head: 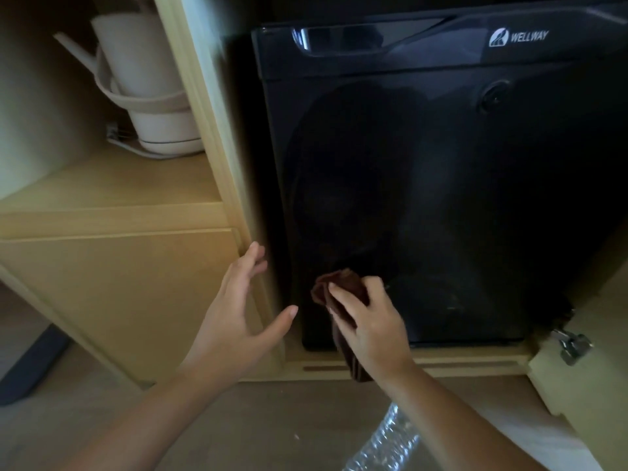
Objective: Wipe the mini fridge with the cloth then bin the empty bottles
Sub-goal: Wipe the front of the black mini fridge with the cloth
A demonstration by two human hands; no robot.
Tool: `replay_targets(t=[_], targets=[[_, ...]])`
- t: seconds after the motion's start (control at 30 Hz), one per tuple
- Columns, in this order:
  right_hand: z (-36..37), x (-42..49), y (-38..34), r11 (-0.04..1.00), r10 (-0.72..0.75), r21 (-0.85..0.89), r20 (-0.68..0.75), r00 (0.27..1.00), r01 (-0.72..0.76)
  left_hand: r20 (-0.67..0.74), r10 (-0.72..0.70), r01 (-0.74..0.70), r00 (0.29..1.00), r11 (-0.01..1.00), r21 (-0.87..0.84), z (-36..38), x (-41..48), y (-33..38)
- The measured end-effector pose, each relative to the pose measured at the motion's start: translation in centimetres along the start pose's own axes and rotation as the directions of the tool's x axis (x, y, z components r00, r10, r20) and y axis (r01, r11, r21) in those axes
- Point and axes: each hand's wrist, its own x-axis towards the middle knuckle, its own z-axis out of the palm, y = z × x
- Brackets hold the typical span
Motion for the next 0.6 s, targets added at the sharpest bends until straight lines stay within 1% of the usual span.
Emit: replay_targets(t=[0.07,0.13,0.17,0.23,0.3,0.37,0.4,0.5,0.53,0.6], targets=[[-2.0,1.7,0.4,0.999,0.043,0.01,-0.123,0.992,-0.042,0.014,0.004,-0.003,1.0,1.0,-0.018,-0.2,-0.1,-0.2],[-4.3,4.0,0.4,0.996,0.085,0.032,-0.268,0.96,-0.08,0.024,-0.013,0.014,1.0,0.999,-0.042,-0.1,0.0,-0.3],[-5.3,5.1,0.3,0.995,0.096,0.035,-0.319,0.943,-0.09,0.027,-0.021,0.022,0.999,0.998,-0.054,0.0,0.1,-0.2],[-6.4,6.7,-0.2,0.993,0.117,0.034,-0.37,0.922,-0.112,0.036,-0.027,0.03,0.999,0.997,-0.075,0.2,0.0,-0.1],[-5.7,6.9,-0.7,0.991,0.125,0.001,-0.385,0.914,-0.135,0.048,-0.022,0.026,0.999,0.996,-0.091,0.2,-0.1,-0.1],[-3.8,5.8,-1.2,0.994,0.095,-0.018,-0.351,0.932,-0.108,0.045,-0.005,0.009,0.999,0.996,-0.087,-0.1,-0.4,-0.4],[-2.6,5.0,-1.3,0.997,0.058,-0.029,-0.305,0.951,-0.07,0.038,-0.006,0.009,0.999,0.997,-0.079,-0.3,-0.5,-0.6],[0.0,2.6,-1.7,0.997,-0.053,-0.056,-0.107,0.993,0.048,0.017,-0.029,0.031,0.999,0.997,-0.067,-0.8,-1.0,-0.9],[0.3,2.3,-1.8,0.997,-0.057,-0.057,-0.068,0.996,0.053,0.015,-0.034,0.035,0.999,0.997,-0.062,-0.9,-1.2,-0.8],[0.2,2.1,-1.9,0.998,-0.043,-0.053,-0.037,0.998,0.041,0.019,-0.041,0.042,0.999,0.998,-0.048,-1.2,-1.6,-0.8]])
